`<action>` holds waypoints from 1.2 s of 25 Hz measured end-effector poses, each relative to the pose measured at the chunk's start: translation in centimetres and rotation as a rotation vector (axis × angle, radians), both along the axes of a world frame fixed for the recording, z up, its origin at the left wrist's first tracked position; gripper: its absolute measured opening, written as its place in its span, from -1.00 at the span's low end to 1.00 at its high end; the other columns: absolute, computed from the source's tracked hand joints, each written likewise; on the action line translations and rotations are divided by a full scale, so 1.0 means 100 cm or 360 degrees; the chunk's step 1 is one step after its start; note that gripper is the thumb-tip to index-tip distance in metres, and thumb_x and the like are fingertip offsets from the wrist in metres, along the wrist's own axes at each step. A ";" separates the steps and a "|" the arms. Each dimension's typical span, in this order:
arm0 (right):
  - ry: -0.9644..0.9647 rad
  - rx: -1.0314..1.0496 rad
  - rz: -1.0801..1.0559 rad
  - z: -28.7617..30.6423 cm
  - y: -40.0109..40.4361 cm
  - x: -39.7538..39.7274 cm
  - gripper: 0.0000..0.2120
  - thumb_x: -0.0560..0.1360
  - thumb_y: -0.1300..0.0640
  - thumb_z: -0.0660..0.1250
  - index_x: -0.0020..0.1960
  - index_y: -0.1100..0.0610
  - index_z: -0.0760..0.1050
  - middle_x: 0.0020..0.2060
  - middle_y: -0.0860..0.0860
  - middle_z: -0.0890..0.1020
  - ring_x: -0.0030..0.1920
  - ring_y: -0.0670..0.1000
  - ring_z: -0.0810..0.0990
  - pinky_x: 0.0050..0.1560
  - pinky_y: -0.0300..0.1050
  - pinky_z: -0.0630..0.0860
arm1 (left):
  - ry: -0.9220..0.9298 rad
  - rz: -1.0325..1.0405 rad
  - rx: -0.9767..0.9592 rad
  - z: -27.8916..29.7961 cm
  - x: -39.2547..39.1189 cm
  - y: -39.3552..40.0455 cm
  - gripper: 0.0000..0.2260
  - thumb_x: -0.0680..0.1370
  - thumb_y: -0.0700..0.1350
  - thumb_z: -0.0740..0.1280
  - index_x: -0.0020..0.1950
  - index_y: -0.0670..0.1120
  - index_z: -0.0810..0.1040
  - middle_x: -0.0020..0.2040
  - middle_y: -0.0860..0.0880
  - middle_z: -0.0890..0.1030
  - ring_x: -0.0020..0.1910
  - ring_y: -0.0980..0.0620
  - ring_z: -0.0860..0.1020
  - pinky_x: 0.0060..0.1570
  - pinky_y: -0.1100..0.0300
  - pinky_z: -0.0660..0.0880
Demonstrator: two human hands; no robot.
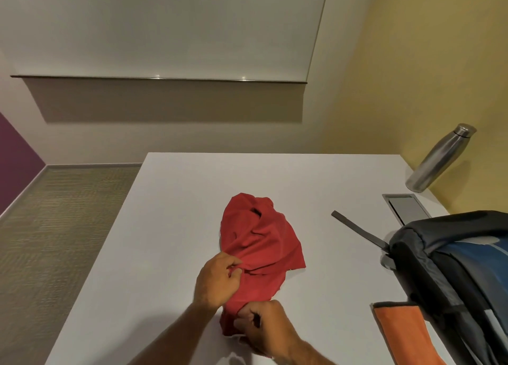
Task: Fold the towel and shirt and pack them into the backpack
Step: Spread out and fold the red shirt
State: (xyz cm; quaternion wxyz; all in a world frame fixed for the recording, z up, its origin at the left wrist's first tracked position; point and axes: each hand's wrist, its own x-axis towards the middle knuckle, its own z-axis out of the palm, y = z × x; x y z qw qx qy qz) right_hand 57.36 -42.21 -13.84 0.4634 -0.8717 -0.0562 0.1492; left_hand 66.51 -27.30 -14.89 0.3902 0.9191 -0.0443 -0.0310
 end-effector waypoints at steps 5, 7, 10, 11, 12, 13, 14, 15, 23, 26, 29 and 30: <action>-0.0389 -0.0314 -0.0664 -0.034 -0.045 0.032 -0.96 0.39 0.04 0.39 -0.21 -0.02 0.58 -0.32 -0.15 0.64 -0.29 -0.12 0.60 -0.23 -0.07 0.58 | 0.0099 0.0222 0.0077 0.002 -0.002 0.015 -0.82 0.51 -0.15 0.31 0.01 0.08 0.64 -0.01 0.09 0.64 -0.05 0.07 0.61 0.02 0.18 0.56; -0.0375 -0.0584 -0.0650 -0.036 -0.070 0.049 -0.94 0.38 0.04 0.40 -0.14 -0.03 0.61 -0.22 -0.14 0.65 -0.19 -0.08 0.60 -0.18 -0.10 0.56 | 0.0113 0.0250 0.0097 0.003 -0.005 0.016 -0.88 0.52 -0.11 0.31 -0.04 0.11 0.57 -0.05 0.11 0.62 -0.08 0.06 0.61 -0.03 0.21 0.56; -0.0340 -0.0916 -0.0478 -0.041 -0.089 0.063 -0.85 0.38 0.03 0.29 -0.09 -0.03 0.58 -0.17 -0.11 0.65 -0.15 -0.01 0.59 -0.24 -0.09 0.56 | 0.0194 0.0248 0.0118 0.004 -0.014 0.018 -0.78 0.45 0.21 0.40 -0.09 0.12 0.47 -0.15 0.17 0.56 -0.17 0.10 0.56 -0.21 0.28 0.47; -0.0340 -0.1016 -0.0389 -0.043 -0.090 0.066 -0.85 0.38 0.04 0.26 -0.09 -0.02 0.56 -0.17 -0.10 0.64 -0.16 0.02 0.57 -0.28 -0.06 0.56 | 0.0256 0.0223 0.0151 0.001 -0.017 0.019 -0.64 0.37 0.33 0.41 -0.08 0.11 0.46 -0.16 0.17 0.54 -0.19 0.12 0.53 -0.26 0.28 0.41; -0.0342 -0.1088 -0.0321 -0.044 -0.087 0.068 -0.87 0.38 0.06 0.26 -0.10 0.00 0.54 -0.17 -0.08 0.64 -0.18 0.05 0.56 -0.32 -0.05 0.54 | 0.0330 0.0203 0.0205 0.000 -0.020 0.020 -0.56 0.30 0.40 0.41 -0.09 0.10 0.44 -0.17 0.16 0.54 -0.20 0.13 0.51 -0.28 0.27 0.36; -0.0356 -0.1152 -0.0282 -0.046 -0.084 0.069 -0.90 0.37 0.09 0.29 -0.12 0.02 0.53 -0.18 -0.07 0.63 -0.20 0.08 0.55 -0.37 -0.07 0.49 | 0.0399 0.0174 0.0264 -0.003 -0.022 0.022 -0.54 0.26 0.40 0.42 -0.11 0.10 0.41 -0.18 0.15 0.53 -0.21 0.11 0.49 -0.28 0.25 0.36; -0.0372 -0.1221 -0.0247 -0.046 -0.080 0.070 -0.92 0.34 0.13 0.34 -0.17 0.02 0.53 -0.23 -0.06 0.63 -0.24 0.10 0.55 -0.43 -0.10 0.42 | 0.0475 0.0170 0.0305 -0.006 -0.024 0.023 -0.58 0.26 0.35 0.43 -0.15 0.10 0.39 -0.19 0.13 0.53 -0.21 0.09 0.50 -0.26 0.23 0.41; -0.0352 -0.1270 -0.0188 -0.047 -0.076 0.072 -0.89 0.27 0.17 0.40 -0.23 0.03 0.53 -0.30 -0.05 0.62 -0.30 0.10 0.55 -0.47 -0.12 0.36 | 0.0509 0.0182 0.0322 -0.008 -0.026 0.026 -0.66 0.28 0.26 0.42 -0.20 0.10 0.37 -0.20 0.11 0.54 -0.19 0.06 0.52 -0.21 0.20 0.47; -0.0439 -0.1208 -0.0347 -0.035 -0.084 0.086 -0.93 0.37 0.07 0.24 -0.28 0.02 0.44 -0.42 -0.05 0.52 -0.41 0.03 0.47 -0.48 -0.13 0.40 | 0.0471 0.0299 0.0388 -0.004 -0.007 0.060 -0.91 0.34 -0.02 0.27 -0.27 0.20 0.48 -0.12 0.08 0.64 -0.11 -0.02 0.61 -0.05 0.17 0.57; -0.0486 -0.1156 -0.0435 -0.009 -0.093 0.106 -0.90 0.44 0.07 0.21 -0.17 0.06 0.47 -0.35 0.01 0.58 -0.33 0.10 0.53 -0.40 -0.08 0.43 | 0.0288 0.0248 0.0599 0.014 0.017 0.071 -0.95 0.45 0.02 0.35 -0.12 0.13 0.60 -0.07 0.03 0.67 -0.01 -0.06 0.61 -0.01 0.15 0.53; -0.0511 -0.1214 -0.0401 0.026 -0.094 0.133 -0.86 0.40 0.14 0.27 -0.07 0.07 0.56 -0.27 0.05 0.61 -0.25 0.13 0.58 -0.32 -0.06 0.48 | 0.0046 0.0139 0.0795 0.042 0.048 0.074 -0.87 0.54 0.04 0.31 0.00 0.07 0.61 -0.03 -0.06 0.62 0.05 -0.11 0.56 0.03 0.13 0.45; -0.0544 -0.1206 -0.0421 0.038 -0.095 0.143 -0.84 0.39 0.16 0.28 -0.05 0.07 0.57 -0.25 0.07 0.61 -0.22 0.15 0.58 -0.31 -0.07 0.46 | -0.0026 0.0130 0.0808 0.054 0.060 0.074 -0.86 0.56 0.04 0.31 0.02 0.05 0.61 -0.02 -0.08 0.62 0.06 -0.12 0.56 0.02 0.12 0.44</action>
